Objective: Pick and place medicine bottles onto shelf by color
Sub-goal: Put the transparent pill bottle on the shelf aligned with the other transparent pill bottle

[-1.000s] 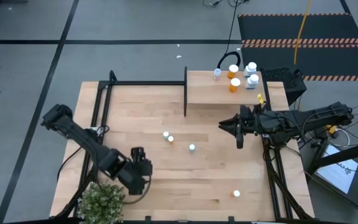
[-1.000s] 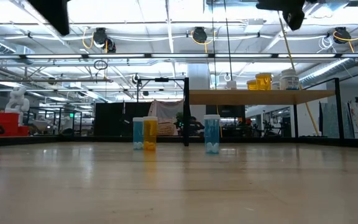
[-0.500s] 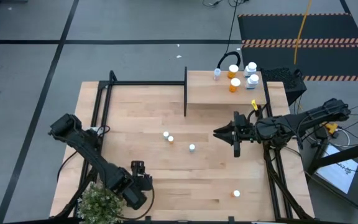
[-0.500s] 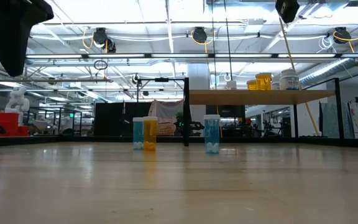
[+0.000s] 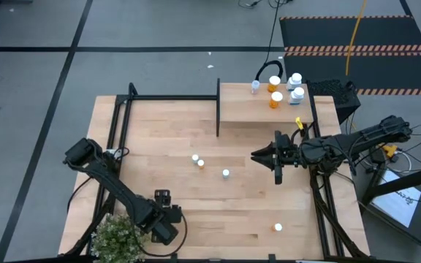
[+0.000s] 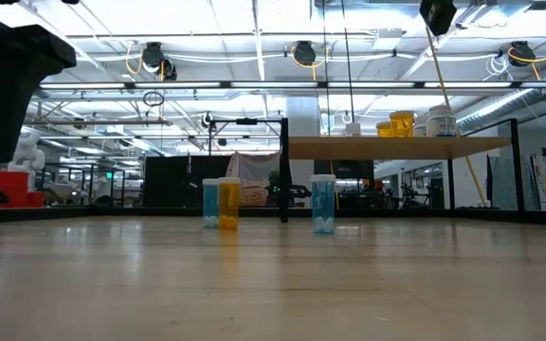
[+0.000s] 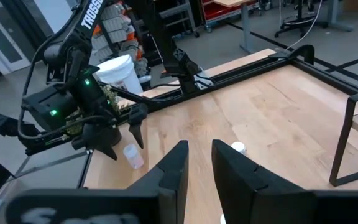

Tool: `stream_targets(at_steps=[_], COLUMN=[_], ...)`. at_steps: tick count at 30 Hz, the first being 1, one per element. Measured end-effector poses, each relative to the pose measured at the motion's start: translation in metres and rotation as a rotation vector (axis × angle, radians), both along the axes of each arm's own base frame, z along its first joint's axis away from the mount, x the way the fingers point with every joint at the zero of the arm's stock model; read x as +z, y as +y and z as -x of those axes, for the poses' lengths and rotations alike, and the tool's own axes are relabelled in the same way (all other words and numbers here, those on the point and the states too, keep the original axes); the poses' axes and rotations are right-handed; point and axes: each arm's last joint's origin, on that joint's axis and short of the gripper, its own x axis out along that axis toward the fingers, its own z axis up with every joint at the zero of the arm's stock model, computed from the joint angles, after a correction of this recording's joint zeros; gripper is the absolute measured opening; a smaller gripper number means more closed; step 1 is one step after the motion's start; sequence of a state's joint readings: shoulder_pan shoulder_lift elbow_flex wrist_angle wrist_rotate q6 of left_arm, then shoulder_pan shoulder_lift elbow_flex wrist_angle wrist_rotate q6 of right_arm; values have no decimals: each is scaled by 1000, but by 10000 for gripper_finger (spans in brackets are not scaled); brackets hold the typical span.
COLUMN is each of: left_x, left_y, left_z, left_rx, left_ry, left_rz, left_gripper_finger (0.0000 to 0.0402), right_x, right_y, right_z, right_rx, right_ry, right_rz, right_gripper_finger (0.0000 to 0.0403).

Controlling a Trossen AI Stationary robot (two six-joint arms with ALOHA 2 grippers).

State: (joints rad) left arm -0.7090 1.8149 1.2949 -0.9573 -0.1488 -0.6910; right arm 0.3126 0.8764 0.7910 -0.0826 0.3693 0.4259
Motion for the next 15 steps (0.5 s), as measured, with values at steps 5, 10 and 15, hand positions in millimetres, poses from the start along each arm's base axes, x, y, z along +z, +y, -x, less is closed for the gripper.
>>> stream_targets(at_steps=[5,10,15], left_x=[0,-5,-12], left_y=[1,2,5], left_z=[1,4,8], left_rx=[4,-4,-2], left_ry=[5,15,37], left_rz=[-8,-22,-44], left_gripper_finger=[299,237,197], right_x=[0,0,0], right_y=[0,0,0], right_z=[0,0,0], right_rx=[0,1,1], right_ry=[1,1,1], right_rz=[2,4,4], right_gripper_finger=[63,63,63])
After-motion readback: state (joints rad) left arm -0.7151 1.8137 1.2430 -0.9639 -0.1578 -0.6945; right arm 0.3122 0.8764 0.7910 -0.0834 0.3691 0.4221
